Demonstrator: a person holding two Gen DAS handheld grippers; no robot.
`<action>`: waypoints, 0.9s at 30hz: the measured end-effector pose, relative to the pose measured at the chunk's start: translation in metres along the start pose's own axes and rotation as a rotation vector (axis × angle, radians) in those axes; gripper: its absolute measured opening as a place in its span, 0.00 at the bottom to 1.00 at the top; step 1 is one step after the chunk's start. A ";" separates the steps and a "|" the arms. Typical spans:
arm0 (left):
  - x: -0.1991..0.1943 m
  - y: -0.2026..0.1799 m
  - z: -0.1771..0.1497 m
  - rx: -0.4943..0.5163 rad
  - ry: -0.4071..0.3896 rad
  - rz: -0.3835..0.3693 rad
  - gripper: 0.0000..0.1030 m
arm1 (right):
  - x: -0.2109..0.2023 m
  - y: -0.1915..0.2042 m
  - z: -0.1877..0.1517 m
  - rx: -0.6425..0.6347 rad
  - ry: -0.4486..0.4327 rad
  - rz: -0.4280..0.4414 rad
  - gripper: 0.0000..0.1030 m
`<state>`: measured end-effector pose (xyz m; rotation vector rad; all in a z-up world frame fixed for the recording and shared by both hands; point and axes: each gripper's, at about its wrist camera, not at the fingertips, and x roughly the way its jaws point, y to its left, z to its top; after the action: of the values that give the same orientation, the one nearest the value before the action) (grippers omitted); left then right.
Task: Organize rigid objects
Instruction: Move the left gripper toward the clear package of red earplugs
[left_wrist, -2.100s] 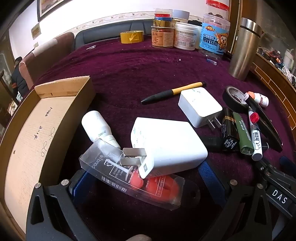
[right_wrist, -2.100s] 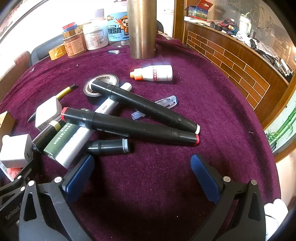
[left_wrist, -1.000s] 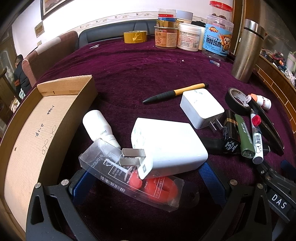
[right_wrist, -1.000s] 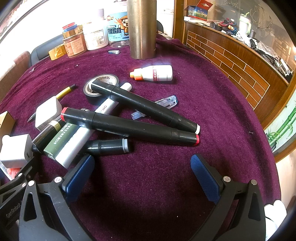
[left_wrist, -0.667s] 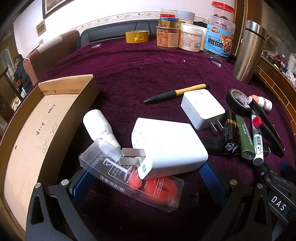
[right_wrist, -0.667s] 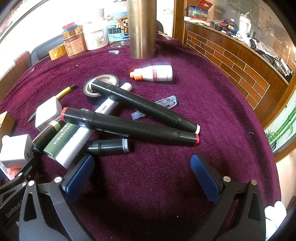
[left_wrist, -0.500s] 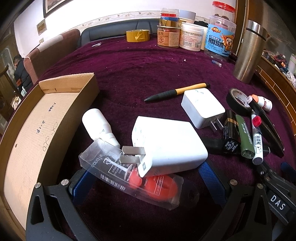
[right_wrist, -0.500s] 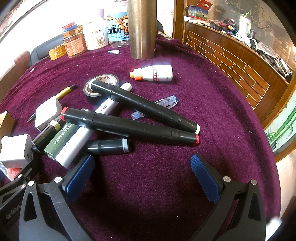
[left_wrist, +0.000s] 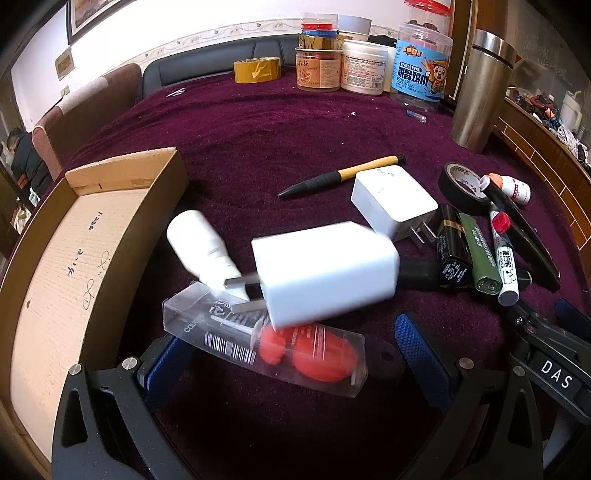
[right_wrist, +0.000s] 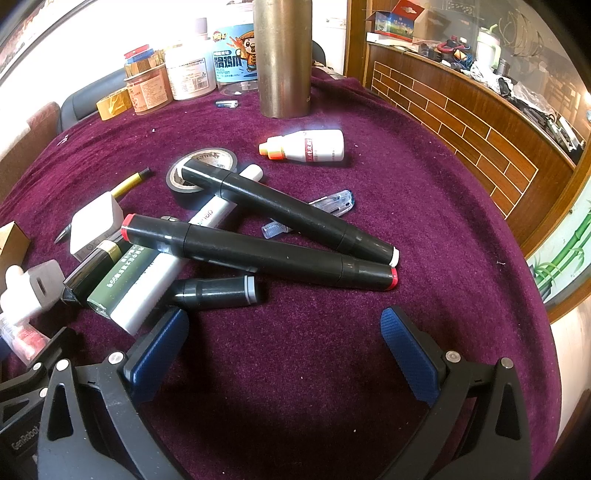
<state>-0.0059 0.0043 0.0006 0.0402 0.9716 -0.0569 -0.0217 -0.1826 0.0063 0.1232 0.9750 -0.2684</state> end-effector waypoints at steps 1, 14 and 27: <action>0.000 0.000 0.000 0.000 0.000 0.000 0.99 | 0.000 0.000 0.000 0.000 0.000 0.000 1.00; 0.003 -0.001 0.005 0.001 -0.013 0.004 0.99 | -0.001 -0.002 -0.004 0.000 -0.001 0.000 1.00; 0.003 -0.001 0.004 0.000 -0.013 0.004 0.99 | -0.001 -0.002 -0.004 0.000 -0.001 -0.001 1.00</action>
<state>-0.0009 0.0032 0.0004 0.0415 0.9581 -0.0536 -0.0259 -0.1831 0.0051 0.1225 0.9740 -0.2690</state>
